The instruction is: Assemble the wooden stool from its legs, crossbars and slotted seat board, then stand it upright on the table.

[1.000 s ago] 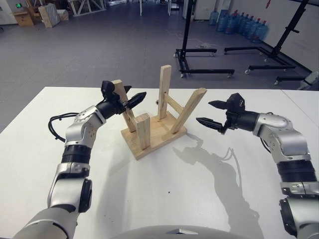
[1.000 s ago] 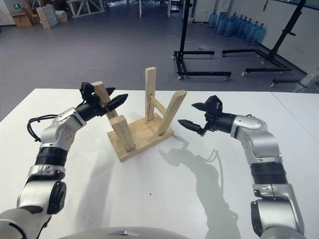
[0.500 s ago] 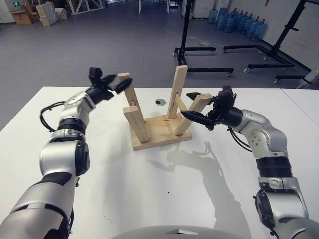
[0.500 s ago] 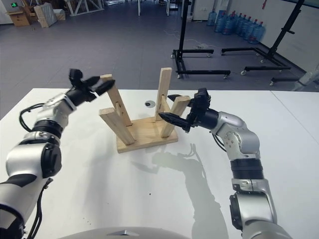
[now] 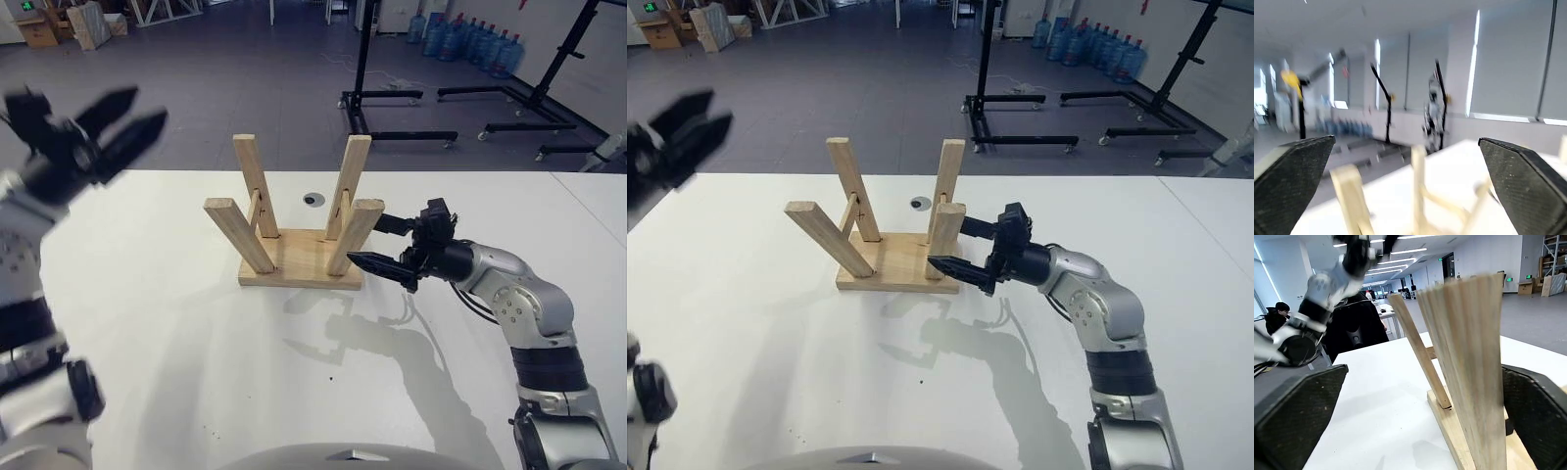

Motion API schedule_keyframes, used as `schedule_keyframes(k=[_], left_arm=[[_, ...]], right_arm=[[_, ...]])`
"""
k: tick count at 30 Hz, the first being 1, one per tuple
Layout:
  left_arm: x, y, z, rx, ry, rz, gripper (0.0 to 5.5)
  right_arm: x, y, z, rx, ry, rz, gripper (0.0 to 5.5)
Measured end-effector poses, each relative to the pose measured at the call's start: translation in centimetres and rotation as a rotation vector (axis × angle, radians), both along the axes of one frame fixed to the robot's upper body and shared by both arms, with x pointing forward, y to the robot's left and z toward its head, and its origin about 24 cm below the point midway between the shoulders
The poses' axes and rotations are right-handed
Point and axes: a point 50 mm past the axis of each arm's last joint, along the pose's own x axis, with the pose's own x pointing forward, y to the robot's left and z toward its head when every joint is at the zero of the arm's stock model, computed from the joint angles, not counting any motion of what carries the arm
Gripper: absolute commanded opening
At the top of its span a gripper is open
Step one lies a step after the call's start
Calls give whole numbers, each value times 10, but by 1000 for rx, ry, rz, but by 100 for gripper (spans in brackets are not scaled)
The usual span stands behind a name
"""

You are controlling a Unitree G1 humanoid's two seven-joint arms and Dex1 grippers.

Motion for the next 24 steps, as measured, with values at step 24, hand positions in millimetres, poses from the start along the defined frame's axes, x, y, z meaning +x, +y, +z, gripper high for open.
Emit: schedule_keyframes(k=[24], left_arm=[[41, -51, -76, 109, 191, -260, 520]], right_arm=[[27, -2, -10, -95, -50, -22, 508]])
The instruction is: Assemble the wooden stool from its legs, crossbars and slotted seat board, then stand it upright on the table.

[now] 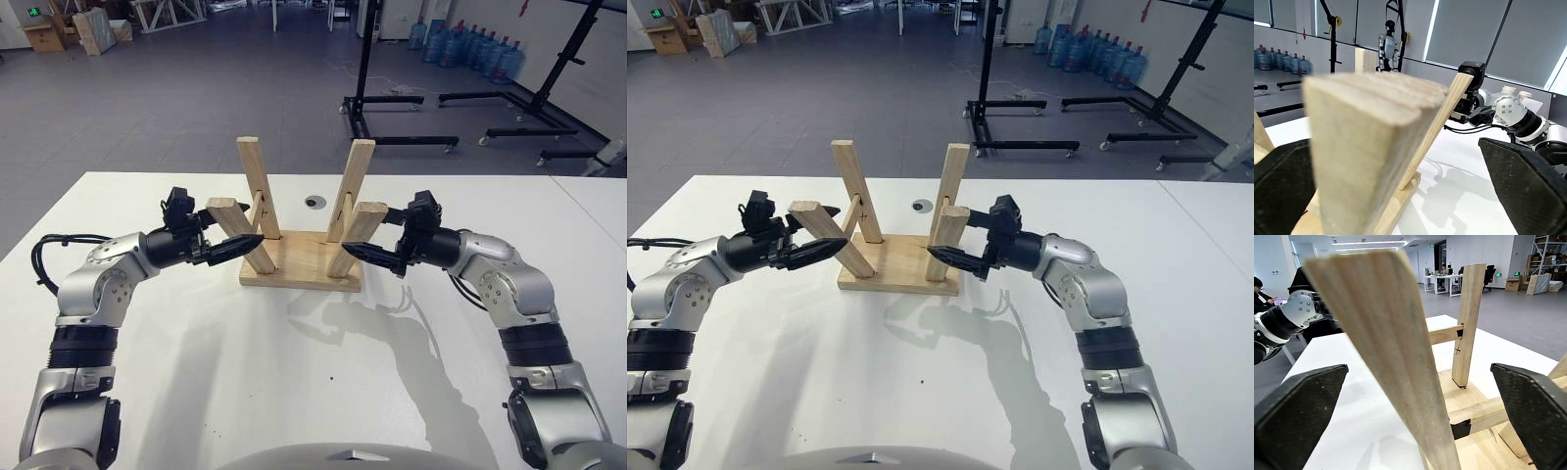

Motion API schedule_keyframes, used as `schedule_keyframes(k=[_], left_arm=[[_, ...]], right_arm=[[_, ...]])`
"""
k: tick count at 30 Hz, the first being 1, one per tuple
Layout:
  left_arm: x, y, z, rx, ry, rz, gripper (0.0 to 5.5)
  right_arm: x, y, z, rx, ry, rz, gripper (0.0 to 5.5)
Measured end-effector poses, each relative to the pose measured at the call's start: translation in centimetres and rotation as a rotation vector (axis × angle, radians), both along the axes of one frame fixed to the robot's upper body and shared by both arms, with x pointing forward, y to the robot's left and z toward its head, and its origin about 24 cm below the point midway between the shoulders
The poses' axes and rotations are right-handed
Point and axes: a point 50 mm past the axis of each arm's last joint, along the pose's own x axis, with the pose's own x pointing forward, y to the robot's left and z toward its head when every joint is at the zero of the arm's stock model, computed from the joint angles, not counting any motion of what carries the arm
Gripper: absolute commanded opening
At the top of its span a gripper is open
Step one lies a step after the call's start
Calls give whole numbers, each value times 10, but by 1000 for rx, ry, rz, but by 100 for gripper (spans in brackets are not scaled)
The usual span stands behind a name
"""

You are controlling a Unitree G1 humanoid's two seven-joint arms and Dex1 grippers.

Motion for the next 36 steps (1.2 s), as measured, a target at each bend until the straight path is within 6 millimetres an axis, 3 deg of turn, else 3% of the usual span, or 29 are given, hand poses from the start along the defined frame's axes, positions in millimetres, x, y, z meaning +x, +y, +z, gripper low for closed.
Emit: schedule_keyframes(k=[17, 21, 28, 31, 36], left_arm=[[-11, -3, -4, 2, 38, 6, 251], [-16, -4, 0, 5, 74, -13, 204], [-30, -4, 32, -155, 209, -52, 140], [-25, -6, 47, -223, 258, -18, 115], [-1, -14, 36, -361, 460, 106, 114]], right_arm=[[1, 3, -5, 9, -1, 15, 188], [-2, 2, 1, 42, 24, 36, 169], [-11, -15, 29, 203, 251, 72, 152], [-15, -13, 38, 273, 401, 107, 130], [2, -2, 36, 291, 623, 27, 129]])
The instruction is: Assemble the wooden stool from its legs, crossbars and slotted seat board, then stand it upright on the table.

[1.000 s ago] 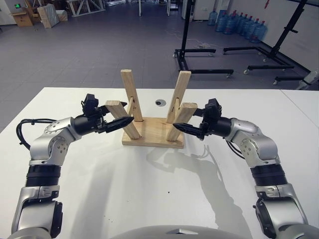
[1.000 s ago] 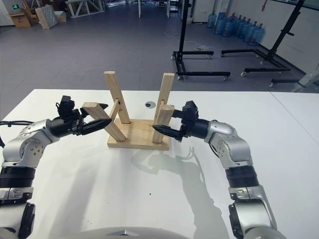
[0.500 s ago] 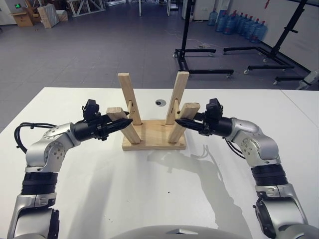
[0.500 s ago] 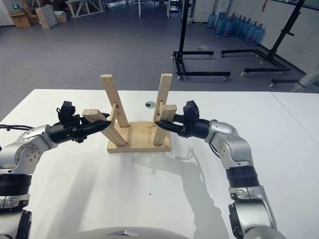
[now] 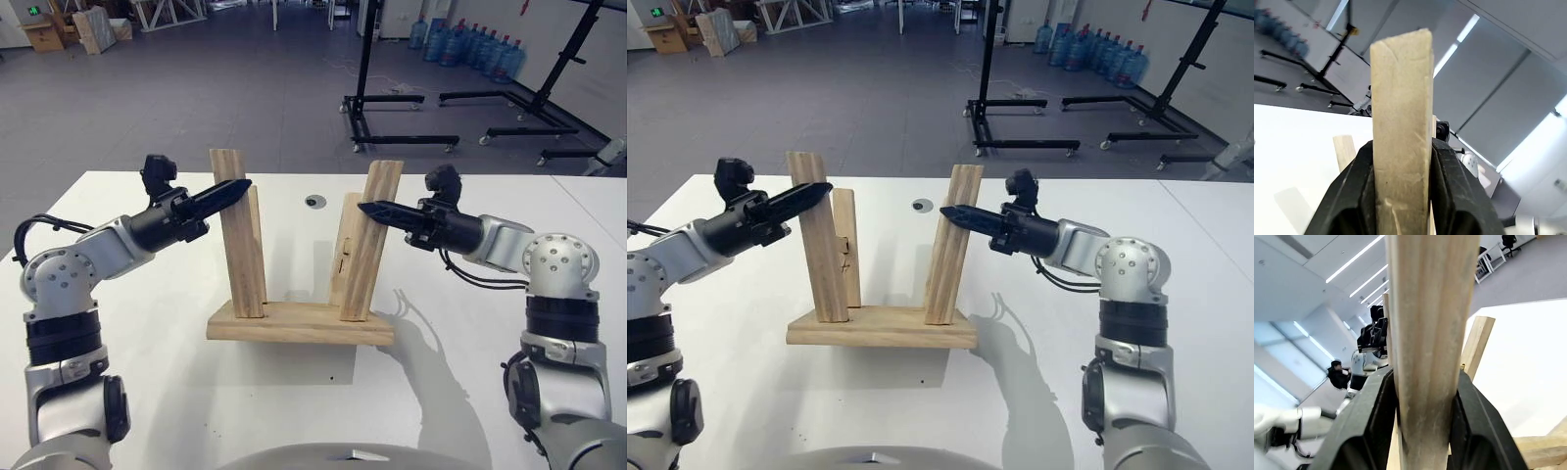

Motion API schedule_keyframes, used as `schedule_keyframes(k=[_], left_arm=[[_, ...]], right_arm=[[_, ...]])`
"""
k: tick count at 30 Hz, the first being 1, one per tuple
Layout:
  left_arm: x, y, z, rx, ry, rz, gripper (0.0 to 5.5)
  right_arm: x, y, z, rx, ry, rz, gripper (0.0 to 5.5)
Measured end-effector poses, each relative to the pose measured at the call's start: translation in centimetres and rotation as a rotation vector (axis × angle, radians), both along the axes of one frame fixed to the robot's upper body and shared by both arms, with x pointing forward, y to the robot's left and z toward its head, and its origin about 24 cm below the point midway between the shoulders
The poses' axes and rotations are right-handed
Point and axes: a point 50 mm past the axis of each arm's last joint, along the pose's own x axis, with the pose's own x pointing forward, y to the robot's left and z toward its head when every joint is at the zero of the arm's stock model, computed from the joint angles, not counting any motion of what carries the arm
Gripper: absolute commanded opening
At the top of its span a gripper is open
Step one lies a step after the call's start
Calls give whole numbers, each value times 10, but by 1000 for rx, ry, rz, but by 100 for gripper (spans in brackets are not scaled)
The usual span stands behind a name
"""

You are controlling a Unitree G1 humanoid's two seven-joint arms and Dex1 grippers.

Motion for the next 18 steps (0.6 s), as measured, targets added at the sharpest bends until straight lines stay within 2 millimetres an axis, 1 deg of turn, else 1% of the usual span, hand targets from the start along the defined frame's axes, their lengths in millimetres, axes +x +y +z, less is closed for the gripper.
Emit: schedule_keyframes(k=[2, 5, 9, 10, 11, 12, 13, 14, 18], left_arm=[[4, -7, -14, -17, 91, 18, 114], [4, -15, -33, -45, 198, 43, 115], [6, -20, -49, -81, 268, 74, 115], [5, -20, -53, -90, 281, 79, 152], [5, -21, -57, -88, 294, 88, 165], [6, -23, -62, -49, 310, 98, 194], [5, -25, -65, -42, 321, 93, 203], [4, -25, -66, -39, 326, 92, 225], [5, -22, -68, -38, 331, 110, 282]], right_arm=[[4, 0, -8, -5, 73, -19, 129], [9, -3, -23, 4, 174, -37, 129], [12, -3, -38, 26, 251, -57, 131], [13, -3, -41, 30, 267, -62, 131], [12, -4, -45, 35, 280, -68, 131], [12, -5, -50, 39, 300, -72, 189], [12, -4, -53, 4, 297, -86, 205], [12, -5, -54, -17, 294, -94, 232], [12, -8, -55, -20, 302, -112, 300]])
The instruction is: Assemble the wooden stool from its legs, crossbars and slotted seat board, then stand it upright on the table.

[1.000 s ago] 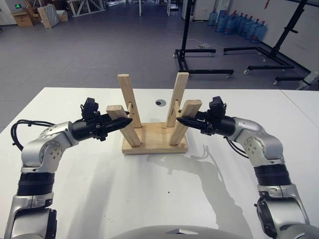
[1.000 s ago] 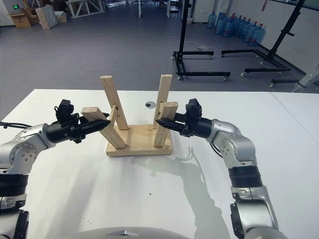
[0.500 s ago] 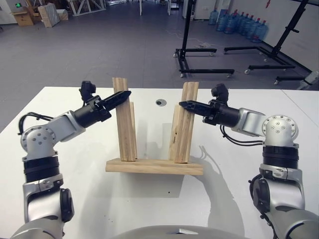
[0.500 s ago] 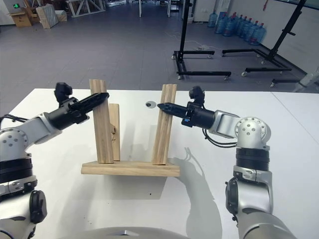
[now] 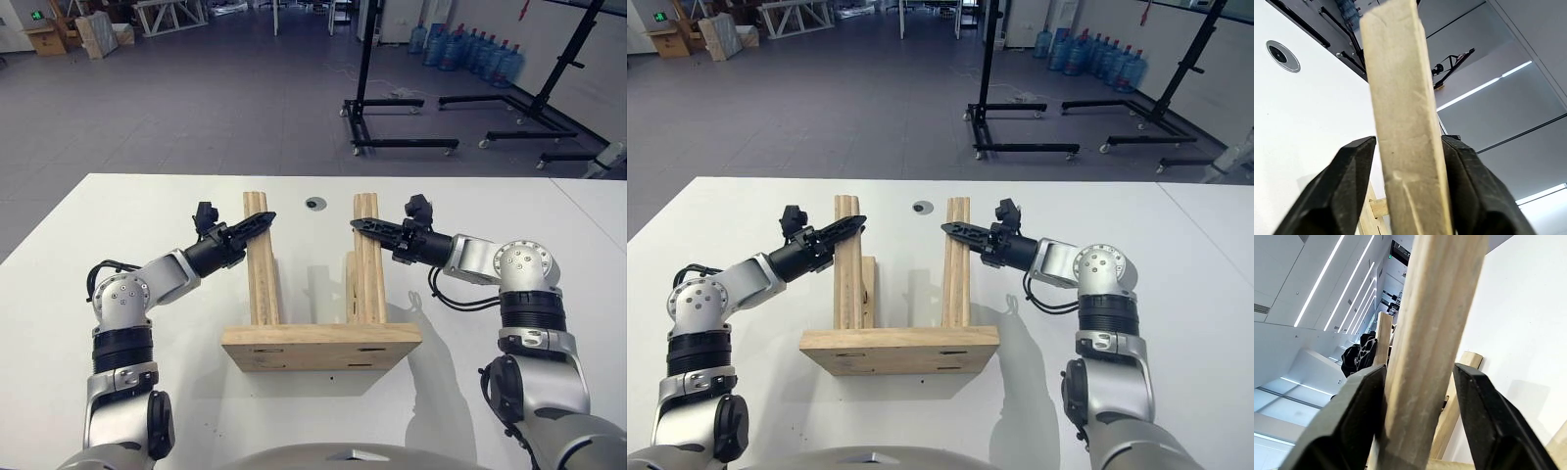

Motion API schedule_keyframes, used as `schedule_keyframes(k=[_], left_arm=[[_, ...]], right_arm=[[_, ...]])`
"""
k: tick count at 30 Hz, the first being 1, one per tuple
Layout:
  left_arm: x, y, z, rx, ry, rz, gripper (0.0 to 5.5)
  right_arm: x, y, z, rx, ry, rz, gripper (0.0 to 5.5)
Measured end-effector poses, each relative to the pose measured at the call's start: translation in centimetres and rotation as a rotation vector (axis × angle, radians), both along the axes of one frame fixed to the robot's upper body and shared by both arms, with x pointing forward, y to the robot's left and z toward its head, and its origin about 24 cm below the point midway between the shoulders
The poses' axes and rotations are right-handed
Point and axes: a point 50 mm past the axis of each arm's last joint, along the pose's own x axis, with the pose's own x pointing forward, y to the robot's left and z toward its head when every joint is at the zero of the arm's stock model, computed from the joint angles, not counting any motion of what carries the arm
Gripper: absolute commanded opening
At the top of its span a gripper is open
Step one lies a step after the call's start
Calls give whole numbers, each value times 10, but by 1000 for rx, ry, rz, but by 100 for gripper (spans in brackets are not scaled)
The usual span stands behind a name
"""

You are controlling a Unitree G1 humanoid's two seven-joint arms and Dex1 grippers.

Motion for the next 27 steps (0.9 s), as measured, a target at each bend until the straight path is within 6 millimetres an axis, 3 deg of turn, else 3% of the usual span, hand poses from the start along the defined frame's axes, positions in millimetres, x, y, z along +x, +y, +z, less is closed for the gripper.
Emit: schedule_keyframes(k=[4, 9, 12, 14, 17, 19, 22, 25, 26, 27], left_arm=[[6, 6, 4, -24, 3, 49, 338], [25, 16, 31, -91, -76, 132, 425], [38, 25, 36, -58, -80, 226, 477], [45, 44, 31, -3, -64, 327, 501], [44, 89, 37, 98, -117, 482, 538], [25, 117, 46, 298, -261, 487, 538], [-22, 130, 19, 580, -336, 303, 538], [-98, 131, -18, 698, -319, -28, 538], [-111, 131, -23, 704, -307, -88, 538], [-143, 129, -28, 691, -295, -232, 538]], right_arm=[[4, -9, 2, 38, 30, -53, 368], [18, -13, 31, 119, -19, -111, 469], [23, -13, 29, 124, 0, -145, 531], [28, -23, 28, 90, 0, -209, 540], [34, -63, 27, -5, -32, -372, 540], [28, -89, 29, -125, -118, -418, 540], [1, -112, 24, -320, -269, -337, 540], [-51, -134, 6, -561, -426, -129, 540], [-61, -138, 2, -598, -439, -85, 540], [-87, -146, -6, -643, -481, 45, 540]])
